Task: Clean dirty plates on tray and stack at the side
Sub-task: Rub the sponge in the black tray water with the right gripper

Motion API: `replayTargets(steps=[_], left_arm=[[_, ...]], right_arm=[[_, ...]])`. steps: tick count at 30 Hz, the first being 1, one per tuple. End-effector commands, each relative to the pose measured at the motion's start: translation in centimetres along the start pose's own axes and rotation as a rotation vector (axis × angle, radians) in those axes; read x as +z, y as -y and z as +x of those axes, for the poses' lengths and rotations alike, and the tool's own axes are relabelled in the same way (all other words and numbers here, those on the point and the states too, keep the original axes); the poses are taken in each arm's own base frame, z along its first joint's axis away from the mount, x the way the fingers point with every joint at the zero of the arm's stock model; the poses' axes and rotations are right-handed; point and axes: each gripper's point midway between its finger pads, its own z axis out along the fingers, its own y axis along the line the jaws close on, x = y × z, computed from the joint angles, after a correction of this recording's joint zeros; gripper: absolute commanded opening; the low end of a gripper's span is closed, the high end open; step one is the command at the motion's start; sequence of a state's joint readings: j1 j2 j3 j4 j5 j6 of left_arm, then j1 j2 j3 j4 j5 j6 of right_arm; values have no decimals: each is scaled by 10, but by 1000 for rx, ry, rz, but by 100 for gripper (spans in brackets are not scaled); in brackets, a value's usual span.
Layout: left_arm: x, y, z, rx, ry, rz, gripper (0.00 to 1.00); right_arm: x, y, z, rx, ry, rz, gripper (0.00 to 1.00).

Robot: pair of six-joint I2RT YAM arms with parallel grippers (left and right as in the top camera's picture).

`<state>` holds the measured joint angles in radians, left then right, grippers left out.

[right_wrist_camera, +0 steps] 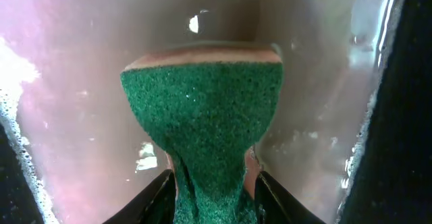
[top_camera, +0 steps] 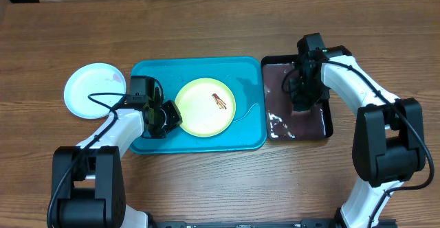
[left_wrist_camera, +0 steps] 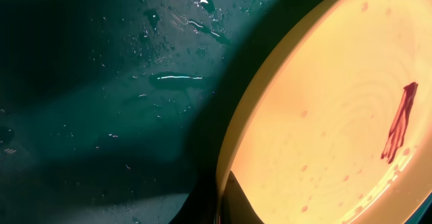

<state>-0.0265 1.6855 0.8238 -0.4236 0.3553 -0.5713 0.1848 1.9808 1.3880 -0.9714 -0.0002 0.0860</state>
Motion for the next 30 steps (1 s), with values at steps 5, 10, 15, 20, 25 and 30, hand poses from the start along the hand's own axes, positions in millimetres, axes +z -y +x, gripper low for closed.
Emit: replayTargets(steps=[5, 10, 15, 20, 25, 30], left_arm=[[5, -2, 5, -5, -21, -7, 4], [5, -2, 5, -5, -20, -6, 4], [5, -2, 5, -5, -20, -6, 5], [5, -2, 4, -5, -19, -5, 5], [5, -1, 4, -4, -16, -4, 6], [5, -1, 4, -4, -18, -4, 7]], right_arm=[[-5, -6, -4, -7, 42, -27, 4], [-58, -11, -25, -9, 106, -38, 4], [-104, -13, -29, -12, 147, -45, 4], [-101, -10, -13, -10, 92, -36, 4], [-73, -9, -12, -10, 99, -37, 4], [-43, -8, -10, 2, 119, -41, 4]])
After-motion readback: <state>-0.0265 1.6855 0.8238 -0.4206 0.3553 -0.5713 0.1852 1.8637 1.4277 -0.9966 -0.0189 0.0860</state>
